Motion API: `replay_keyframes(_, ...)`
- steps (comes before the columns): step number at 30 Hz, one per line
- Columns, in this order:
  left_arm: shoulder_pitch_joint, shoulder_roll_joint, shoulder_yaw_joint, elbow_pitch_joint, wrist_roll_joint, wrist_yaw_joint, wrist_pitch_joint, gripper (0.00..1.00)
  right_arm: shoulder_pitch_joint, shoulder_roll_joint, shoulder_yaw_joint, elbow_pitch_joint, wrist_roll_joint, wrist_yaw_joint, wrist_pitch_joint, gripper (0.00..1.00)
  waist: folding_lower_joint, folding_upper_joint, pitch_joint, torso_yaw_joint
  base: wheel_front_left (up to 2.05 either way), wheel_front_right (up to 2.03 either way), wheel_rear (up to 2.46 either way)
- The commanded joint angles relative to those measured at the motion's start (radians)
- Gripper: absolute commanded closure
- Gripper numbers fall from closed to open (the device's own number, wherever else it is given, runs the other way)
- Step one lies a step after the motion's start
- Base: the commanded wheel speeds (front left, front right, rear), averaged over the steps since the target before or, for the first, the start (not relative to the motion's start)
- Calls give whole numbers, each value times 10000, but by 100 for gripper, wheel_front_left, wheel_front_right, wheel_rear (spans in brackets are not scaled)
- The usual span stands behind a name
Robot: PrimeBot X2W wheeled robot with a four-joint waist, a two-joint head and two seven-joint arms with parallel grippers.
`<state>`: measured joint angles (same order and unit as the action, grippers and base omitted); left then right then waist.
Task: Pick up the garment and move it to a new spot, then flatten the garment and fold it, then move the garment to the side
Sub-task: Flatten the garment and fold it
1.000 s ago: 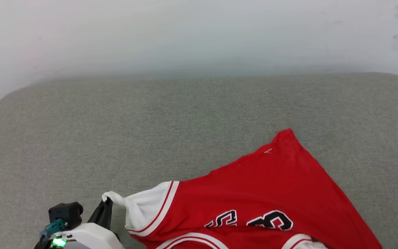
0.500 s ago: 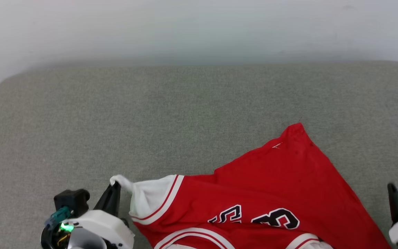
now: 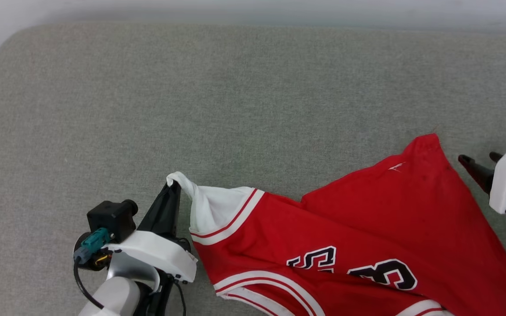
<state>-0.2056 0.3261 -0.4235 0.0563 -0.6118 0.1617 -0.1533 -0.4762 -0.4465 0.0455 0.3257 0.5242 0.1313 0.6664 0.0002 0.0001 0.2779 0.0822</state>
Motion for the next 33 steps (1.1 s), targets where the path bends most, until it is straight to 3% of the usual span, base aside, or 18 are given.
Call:
replay_keyframes(1, -219, -79, -58, -82, 47, -40, -86, 100, -400, -220, 263, -80, 145, -11, 328, 0, -2, -1, 439, 329, 0, 0, 0)
replay_keyframes(8, -637, -274, -197, -114, 146, -129, -207, 100, -1213, -799, 1294, 261, 489, -11, 1174, 0, -2, -1, 1014, 705, 0, 0, 0)
replay_keyframes(16, -757, -404, -215, 114, 20, -184, -381, 100, -762, -493, 2738, 1489, 1360, 10, 1244, 0, -2, -1, 1309, 837, 0, 0, 0)
replay_keyframes(17, -763, -401, -203, 142, 16, -190, -388, 100, -681, -462, 2975, 1623, 1475, 16, 1384, 15, -2, -1, 1317, 826, 0, 0, 0)
replay_keyframes(18, -761, -396, -188, 193, -6, -181, -396, 100, -621, -434, 3164, 1729, 1645, 18, 1502, 76, -2, -1, 1311, 810, 0, 0, 0)
replay_keyframes(19, -763, -383, -169, 228, -19, -174, -402, 100, -606, -385, 3271, 1809, 1831, 32, 1531, 100, -2, -1, 1302, 786, 0, 0, 0)
replay_keyframes(26, -747, -239, -4, 595, -208, -248, -390, 100, -1309, -729, 3468, 2093, 2350, 6, 835, 100, -2, -1, 710, 577, 0, 0, 0)
replay_keyframes(33, -942, 126, 546, 955, -682, -327, -224, 100, -1881, -767, 2991, 2406, 2306, -11, -765, 100, -2, -1, -468, 127, 0, 0, 0)
